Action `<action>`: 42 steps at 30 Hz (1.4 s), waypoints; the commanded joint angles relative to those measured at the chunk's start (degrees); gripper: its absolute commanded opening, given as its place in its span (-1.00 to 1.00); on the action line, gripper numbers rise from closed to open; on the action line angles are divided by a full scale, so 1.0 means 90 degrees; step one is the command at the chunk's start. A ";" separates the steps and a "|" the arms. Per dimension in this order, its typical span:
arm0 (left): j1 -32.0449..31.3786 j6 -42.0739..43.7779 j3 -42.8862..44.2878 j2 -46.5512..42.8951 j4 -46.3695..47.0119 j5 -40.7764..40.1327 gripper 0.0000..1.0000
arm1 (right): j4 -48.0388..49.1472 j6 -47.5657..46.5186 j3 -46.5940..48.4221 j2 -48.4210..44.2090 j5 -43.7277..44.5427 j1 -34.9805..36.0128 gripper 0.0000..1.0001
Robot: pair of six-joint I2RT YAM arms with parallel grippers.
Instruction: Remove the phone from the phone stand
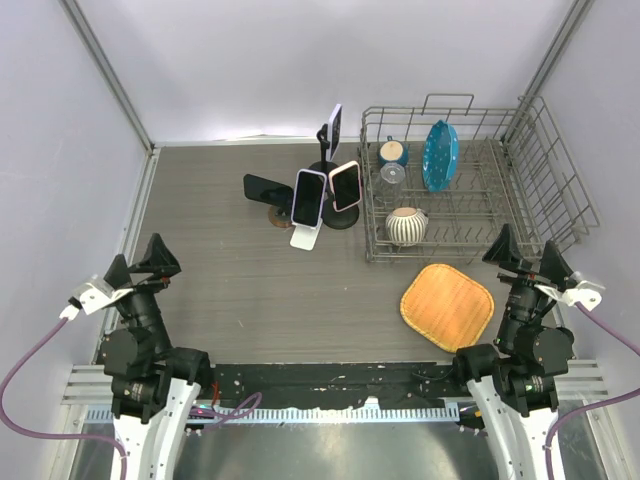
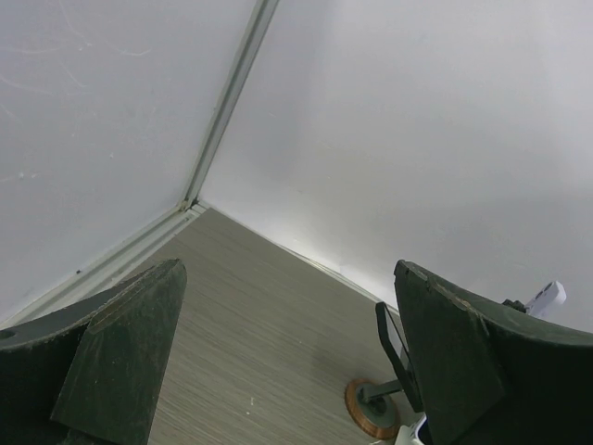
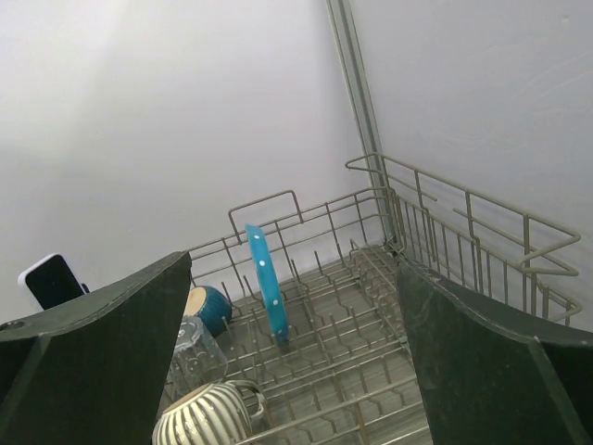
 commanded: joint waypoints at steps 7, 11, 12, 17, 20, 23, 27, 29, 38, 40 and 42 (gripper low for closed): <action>0.0037 -0.0103 0.0294 -0.0370 -0.0091 0.0007 0.99 | -0.0075 0.0474 0.0479 0.0427 -0.1215 0.0038 0.94; -0.0060 -0.0093 0.0265 -0.0350 -0.0051 -0.0013 1.00 | -0.0748 0.0953 0.1007 0.1654 -0.1928 0.0029 0.94; -0.0128 -0.0093 0.0265 -0.0360 -0.0051 -0.0013 1.00 | -0.1127 0.1089 0.1153 0.1881 -0.2066 0.0038 0.94; -0.0266 -0.0083 0.0284 -0.0360 -0.0051 -0.0003 0.99 | -0.2272 0.1617 0.2032 0.3259 -0.2574 0.0038 0.94; -0.0314 -0.0083 0.0313 -0.0370 -0.0110 -0.0032 1.00 | -0.3043 0.1948 0.2394 0.4137 -0.2888 0.0038 0.94; -0.0392 -0.0083 0.0323 -0.0360 -0.0149 -0.0110 0.99 | -0.3931 0.2582 0.2629 0.4832 -0.2332 0.0038 0.94; -0.0578 -0.0064 0.0333 -0.0369 -0.0159 -0.0140 0.99 | -0.4761 0.3267 0.2610 0.5282 -0.1396 0.0029 0.94; -0.0695 -0.0044 0.0333 -0.0360 -0.0178 -0.0140 1.00 | -0.4871 0.3637 0.2474 0.5118 -0.0868 0.0038 0.94; -0.0891 -0.0015 0.0382 -0.0360 -0.0227 -0.0189 1.00 | -0.5242 0.4683 0.1741 0.4501 0.0364 -0.0049 0.94; -0.0920 -0.0015 0.0392 -0.0360 -0.0237 -0.0189 1.00 | -0.5271 0.4936 0.1576 0.4491 0.0316 -0.0108 0.94; -0.0930 -0.0005 0.0382 -0.0369 -0.0246 -0.0189 1.00 | -0.5271 0.5123 0.1458 0.4433 0.0373 -0.0215 0.94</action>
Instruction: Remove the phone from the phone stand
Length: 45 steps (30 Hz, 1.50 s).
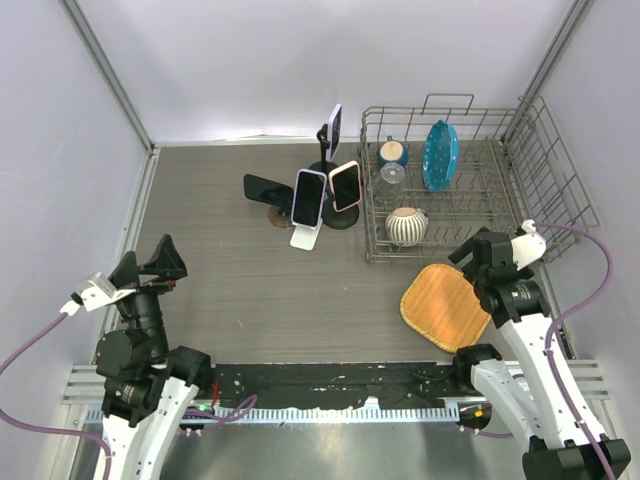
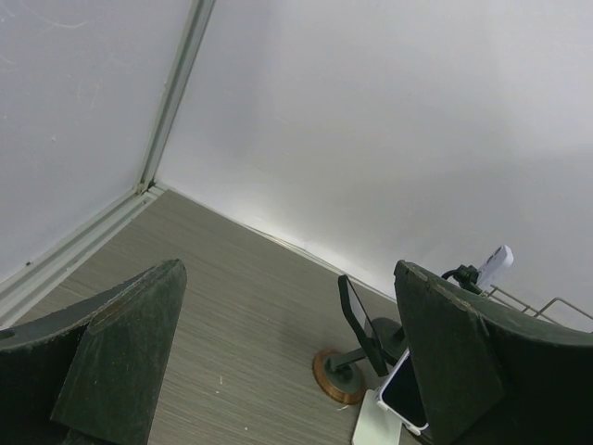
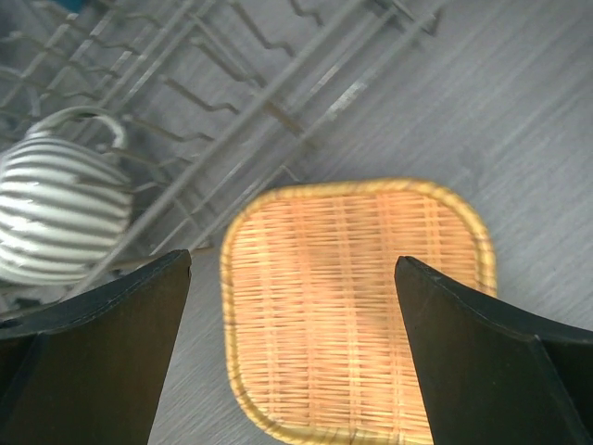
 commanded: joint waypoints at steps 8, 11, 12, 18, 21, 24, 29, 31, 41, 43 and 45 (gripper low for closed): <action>-0.0090 0.0056 0.0190 -0.0360 0.0033 -0.0055 1.00 | 0.0216 0.1126 -0.0916 -0.0181 0.0818 -0.0647 0.95; -0.0099 0.0056 0.0190 -0.0360 0.0033 -0.0055 0.99 | 0.0401 0.1234 -0.1092 0.0004 0.0809 -0.1017 0.94; -0.0100 0.0056 0.0180 -0.0360 0.0033 -0.0055 0.99 | 0.0441 0.1272 -0.1160 0.0044 0.0789 -0.1203 0.94; -0.0100 0.0056 0.0180 -0.0370 0.0033 -0.0045 1.00 | 0.0871 0.1146 -0.1522 0.0347 0.0545 -0.1917 0.95; -0.0109 0.0066 0.0180 -0.0360 0.0033 -0.0035 1.00 | 0.0968 0.1019 -0.1590 0.0474 0.0584 -0.2249 0.94; -0.0119 0.0066 0.0190 -0.0369 0.0043 -0.0026 0.99 | 0.1056 0.0843 -0.1629 0.0611 0.0458 -0.2513 0.94; -0.0119 0.0075 0.0190 -0.0360 0.0033 -0.0016 0.99 | 0.1222 0.0794 -0.1775 0.1020 -0.0138 -0.2757 0.94; -0.0138 0.0066 0.0190 -0.0360 0.0033 -0.0006 0.99 | 0.1290 0.0746 -0.1844 0.1206 -0.0499 -0.2758 0.95; -0.0129 0.0065 0.0190 -0.0369 0.0043 0.0062 0.99 | 0.1555 0.0267 -0.2254 0.0856 -0.2617 -0.2582 0.76; -0.0129 0.0066 0.0200 -0.0360 0.0043 0.0062 1.00 | 0.1487 0.0403 -0.2352 0.0573 -0.2775 -0.2320 0.72; -0.0129 0.0075 0.0190 -0.0360 0.0033 0.0072 1.00 | 0.1360 0.0588 -0.2391 0.0262 -0.2844 -0.2046 0.70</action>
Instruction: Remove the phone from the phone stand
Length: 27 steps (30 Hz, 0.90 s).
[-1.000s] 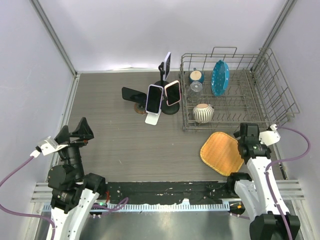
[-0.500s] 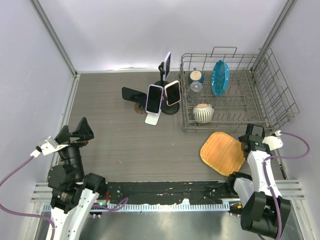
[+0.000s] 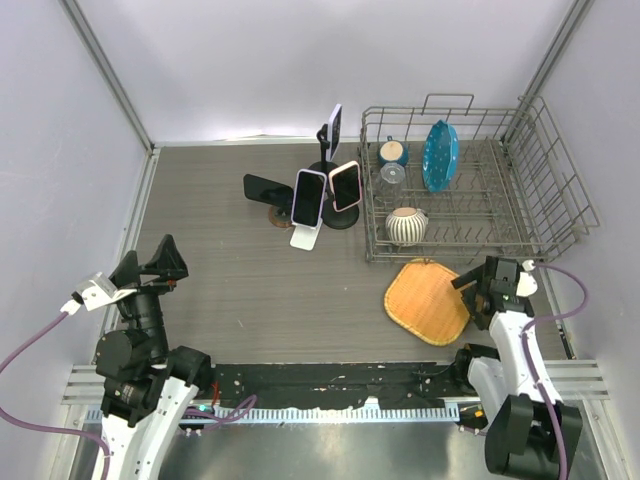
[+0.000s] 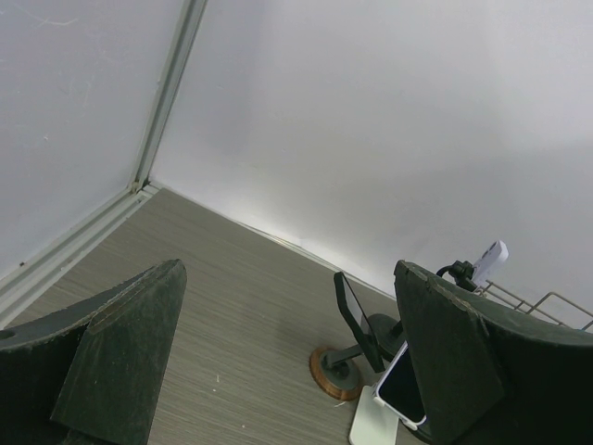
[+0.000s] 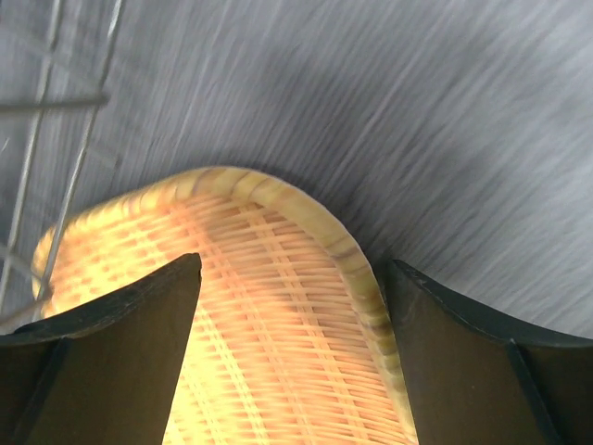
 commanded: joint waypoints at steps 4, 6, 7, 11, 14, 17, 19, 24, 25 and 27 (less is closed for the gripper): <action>-0.0027 0.0053 0.0168 -0.0369 0.0057 0.0075 1.00 | -0.0186 0.1071 -0.0169 -0.0911 -0.0607 0.1511 0.66; -0.0017 0.0053 0.0168 -0.0360 0.0047 0.0084 1.00 | -0.0206 0.1395 -0.0208 -0.0979 -0.0529 0.2292 0.64; -0.0027 0.0044 0.0168 -0.0360 0.0057 0.0084 1.00 | -0.0167 0.1590 -0.0237 -0.0979 -0.0528 0.2537 0.64; -0.0027 0.0053 0.0178 -0.0369 0.0047 0.0084 0.99 | 0.0436 0.2468 -0.0413 -0.0698 -0.0577 0.3933 0.64; -0.0017 0.0063 0.0168 -0.0360 0.0038 0.0075 0.99 | 0.0644 0.2510 -0.0200 -0.0055 -0.0295 0.5085 0.67; -0.0017 0.0063 0.0168 -0.0360 0.0057 0.0065 1.00 | -0.0008 0.2169 0.0542 0.0590 0.0358 0.5810 0.73; -0.0027 0.0054 0.0158 -0.0369 0.0057 0.0055 1.00 | -0.0728 0.1827 0.1060 0.0739 0.1107 0.5869 0.76; -0.0017 0.0063 0.0158 -0.0350 0.0057 0.0055 1.00 | -0.1465 0.1845 0.1325 0.0448 0.2215 0.5811 0.86; -0.0027 0.0063 0.0158 -0.0360 0.0047 0.0055 1.00 | -0.1494 0.1865 0.1277 0.0379 0.2264 0.5743 0.85; -0.0017 0.0063 0.0158 -0.0369 0.0057 0.0065 1.00 | -0.1495 0.1875 0.1140 0.0233 0.2478 0.5694 0.85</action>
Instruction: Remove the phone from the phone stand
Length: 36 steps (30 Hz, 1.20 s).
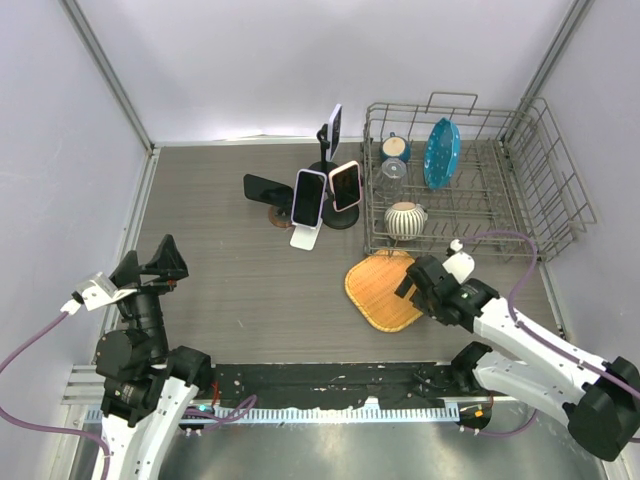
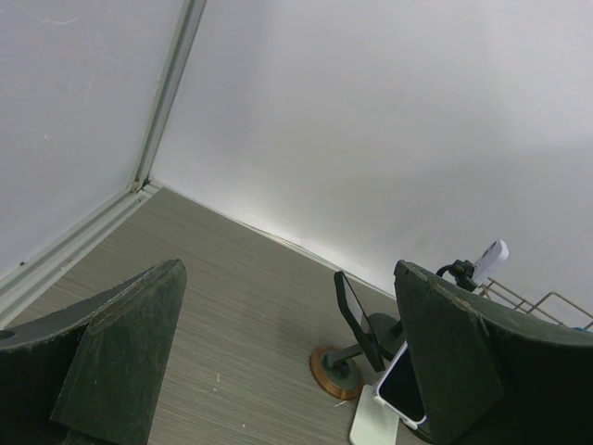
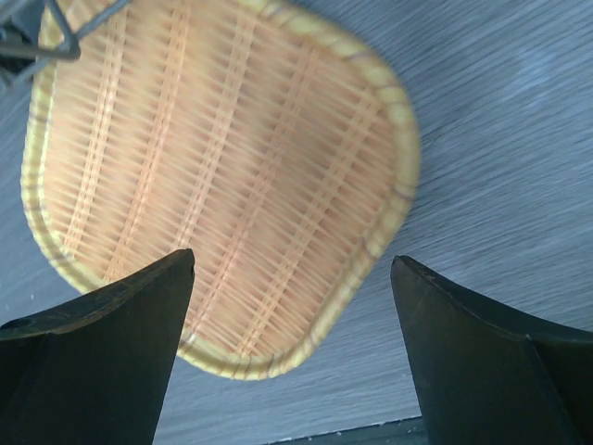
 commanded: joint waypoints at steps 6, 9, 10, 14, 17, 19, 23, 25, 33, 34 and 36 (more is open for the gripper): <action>-0.0027 0.0061 0.0158 -0.0360 0.0057 0.0072 1.00 | -0.0073 -0.0489 -0.0041 -0.0559 0.1824 -0.0210 0.88; -0.0037 0.0070 0.0149 -0.0360 0.0057 0.0072 1.00 | 0.0473 -0.1240 -0.0090 -0.0452 0.1777 -0.0618 0.90; -0.0027 0.0071 0.0158 -0.0360 0.0067 0.0072 0.99 | 0.0813 -0.1484 -0.0119 -0.0413 0.1544 -0.0776 0.90; -0.0027 0.0071 0.0149 -0.0350 0.0047 0.0072 0.99 | 0.1684 -0.2491 -0.0314 -0.0023 0.0412 -0.1645 0.91; -0.0037 0.0080 0.0149 -0.0360 0.0057 0.0072 1.00 | 0.1958 -0.2746 -0.0393 0.0182 -0.0252 -0.1783 0.91; -0.0027 0.0080 0.0149 -0.0360 0.0057 0.0072 1.00 | 0.2114 -0.2834 -0.0471 0.0320 -0.0643 -0.1783 0.90; -0.0027 0.0090 0.0149 -0.0360 0.0067 0.0092 0.99 | 0.2398 -0.2669 -0.0860 0.0184 -0.1844 -0.1589 0.82; -0.0027 0.0090 0.0149 -0.0350 0.0057 0.0092 1.00 | 0.2534 -0.2319 -0.0959 -0.0030 -0.1934 -0.1238 0.82; -0.0017 0.0080 0.0149 -0.0350 0.0086 0.0102 1.00 | 0.2838 -0.1175 -0.0219 0.0729 -0.1047 0.1962 0.83; -0.0027 0.0100 0.0149 -0.0350 0.0077 0.0101 1.00 | 0.2818 -0.1126 -0.0082 0.0923 -0.0881 0.2180 0.82; -0.0027 0.0100 0.0139 -0.0350 0.0077 0.0101 0.99 | 0.2760 -0.1096 0.0367 0.1392 -0.0763 0.2677 0.82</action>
